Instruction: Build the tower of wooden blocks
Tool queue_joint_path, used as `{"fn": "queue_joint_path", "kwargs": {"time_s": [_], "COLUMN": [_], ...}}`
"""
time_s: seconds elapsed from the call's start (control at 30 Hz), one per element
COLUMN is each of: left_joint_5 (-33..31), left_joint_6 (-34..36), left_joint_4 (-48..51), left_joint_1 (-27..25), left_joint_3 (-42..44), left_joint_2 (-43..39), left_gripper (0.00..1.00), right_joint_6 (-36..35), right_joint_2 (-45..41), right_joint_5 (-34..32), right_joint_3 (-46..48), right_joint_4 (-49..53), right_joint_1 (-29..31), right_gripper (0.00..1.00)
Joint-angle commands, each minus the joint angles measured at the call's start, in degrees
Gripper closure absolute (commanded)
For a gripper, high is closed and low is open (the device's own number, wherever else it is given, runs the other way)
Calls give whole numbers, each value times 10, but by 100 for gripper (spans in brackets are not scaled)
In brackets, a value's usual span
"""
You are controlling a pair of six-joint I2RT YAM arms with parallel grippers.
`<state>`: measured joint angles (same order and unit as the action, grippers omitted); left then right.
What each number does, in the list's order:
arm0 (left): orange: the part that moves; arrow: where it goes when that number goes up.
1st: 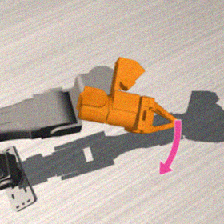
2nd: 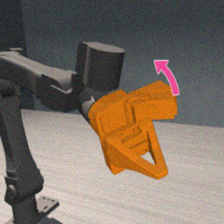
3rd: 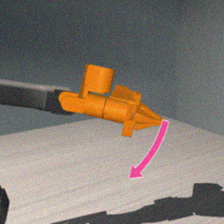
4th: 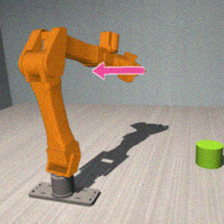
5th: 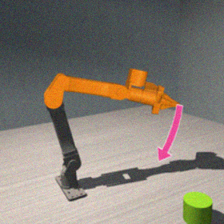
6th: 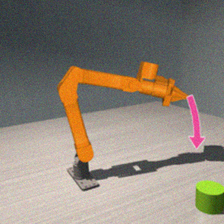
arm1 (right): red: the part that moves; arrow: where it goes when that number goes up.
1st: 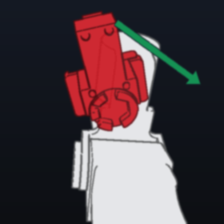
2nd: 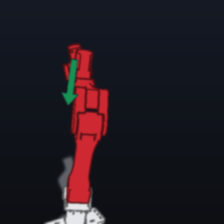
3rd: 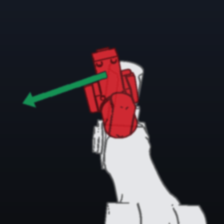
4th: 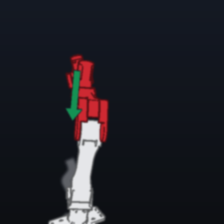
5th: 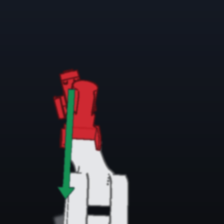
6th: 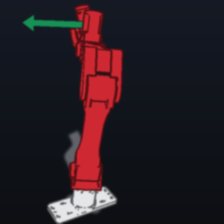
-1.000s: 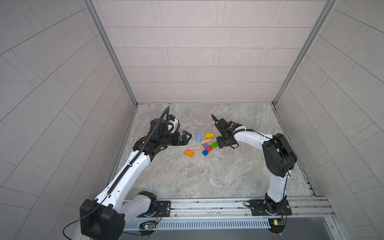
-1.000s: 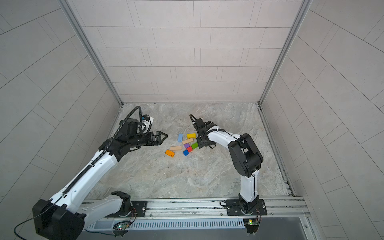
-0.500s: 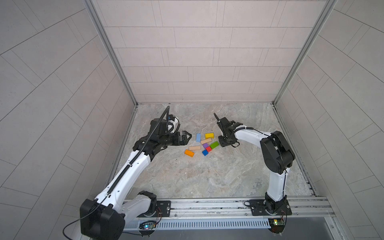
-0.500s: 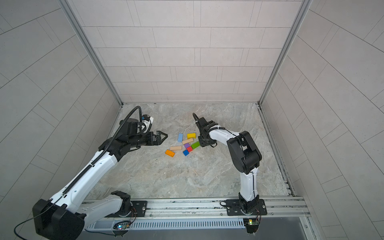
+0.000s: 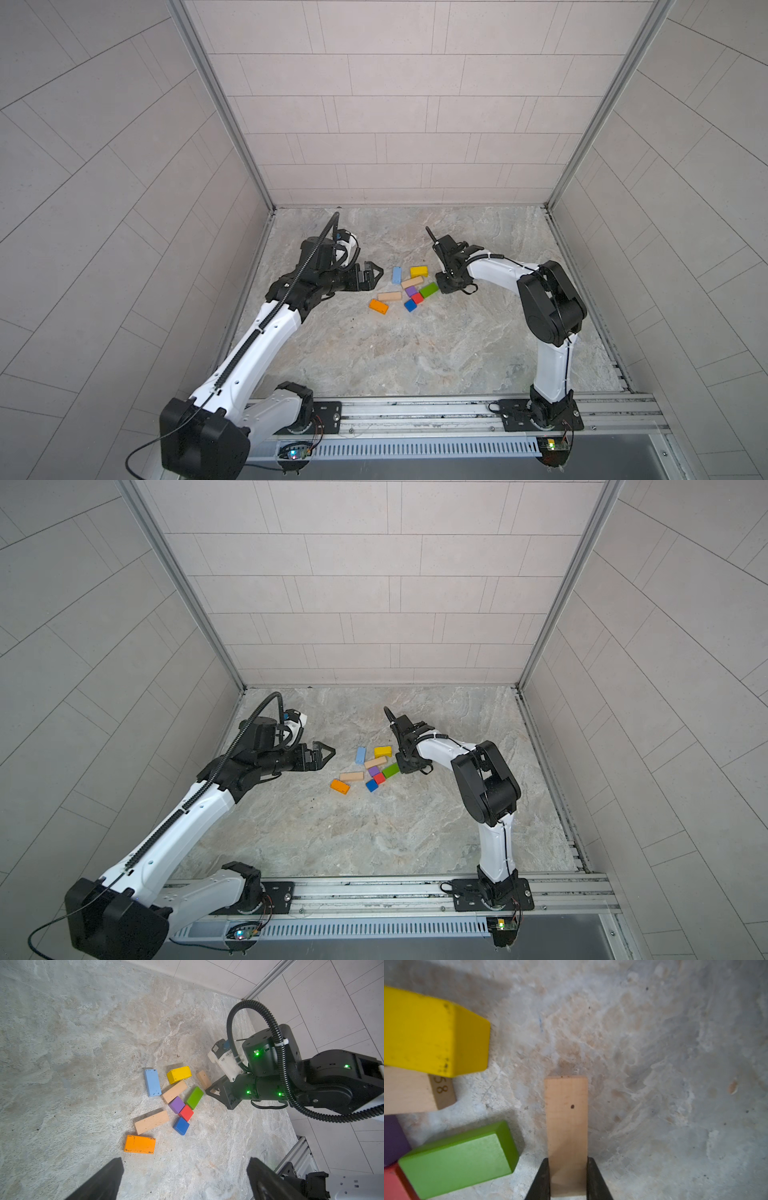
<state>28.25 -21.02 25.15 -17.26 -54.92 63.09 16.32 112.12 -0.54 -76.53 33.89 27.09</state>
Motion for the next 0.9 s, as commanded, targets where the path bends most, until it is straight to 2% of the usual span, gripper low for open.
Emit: {"fn": "queue_joint_path", "kwargs": {"time_s": [0.0, 0.5, 0.87], "left_joint_5": [1, 5, 7], "left_joint_6": [-1, 0, -1], "left_joint_4": [-8, -8, -8], "left_joint_1": [3, 3, 3], "left_joint_3": [4, 4, 4], "left_joint_2": [-4, -3, 0], "left_gripper": [0, 0, 0], "right_joint_6": [3, 45, 50], "right_joint_2": [-14, -146, -164], "right_joint_5": [-17, -37, -40], "right_joint_3": [14, 119, 161], "right_joint_4": [8, 20, 4], "right_joint_1": [-5, -46, -74], "right_gripper": [86, 87, 87]}}
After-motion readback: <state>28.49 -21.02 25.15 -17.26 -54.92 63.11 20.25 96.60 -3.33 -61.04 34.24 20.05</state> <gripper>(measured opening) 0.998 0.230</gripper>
